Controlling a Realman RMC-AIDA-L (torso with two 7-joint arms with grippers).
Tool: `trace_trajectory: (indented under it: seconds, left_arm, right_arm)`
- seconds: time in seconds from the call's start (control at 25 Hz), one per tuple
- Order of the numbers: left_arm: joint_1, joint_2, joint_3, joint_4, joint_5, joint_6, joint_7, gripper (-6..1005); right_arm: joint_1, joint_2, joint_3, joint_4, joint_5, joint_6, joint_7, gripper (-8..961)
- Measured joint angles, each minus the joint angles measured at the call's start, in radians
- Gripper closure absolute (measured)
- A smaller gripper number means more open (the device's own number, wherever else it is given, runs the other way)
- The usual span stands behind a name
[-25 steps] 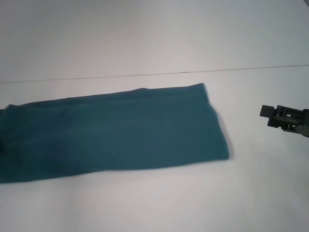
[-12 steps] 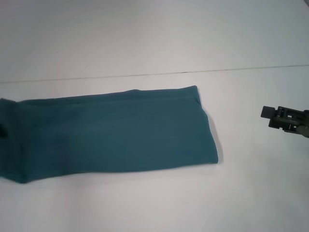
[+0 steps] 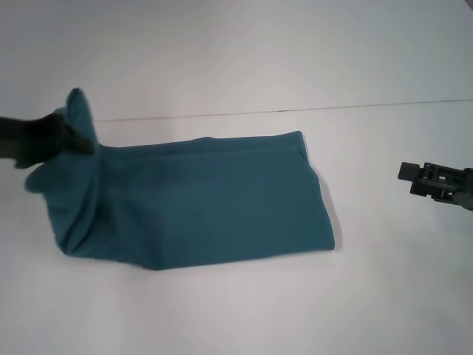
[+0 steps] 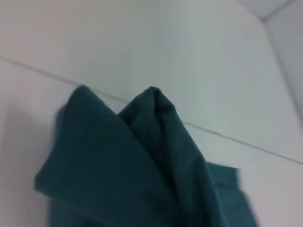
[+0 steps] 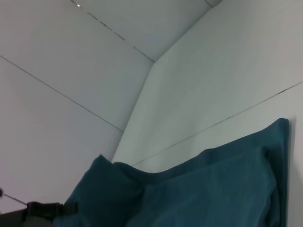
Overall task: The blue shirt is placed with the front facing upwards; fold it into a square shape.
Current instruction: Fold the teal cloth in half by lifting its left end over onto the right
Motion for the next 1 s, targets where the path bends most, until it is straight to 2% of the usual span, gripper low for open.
trace_trajectory:
  seconds: [0.28,0.52,0.68,0.88,1.0]
  left_arm:
    - [-0.049,-0.041,0.069,-0.001,-0.146,-0.007,0.006,922]
    - [-0.084,-0.093,0.122,-0.004,-0.185,-0.050,0.021,921]
    - [-0.103,-0.137,0.139,-0.048,-0.188,-0.120,0.046,921]
    - [-0.136,-0.155,0.160,-0.139,-0.195,-0.195,0.082,922]
    - [-0.152,-0.174,0.176,-0.180,-0.198,-0.244,0.101,922]
  right_arm:
    - [0.002,0.000,0.000,0.000,0.000,0.002,-0.001,28]
    - [0.002,0.001,0.000,0.000,0.000,0.002,-0.001,28]
    - [0.002,0.002,-0.004,0.000,0.000,0.002,-0.001,28]
    - [0.002,0.003,-0.007,0.000,0.000,0.002,-0.001,29]
    - [0.001,0.004,-0.008,0.000,0.000,0.001,-0.001,29]
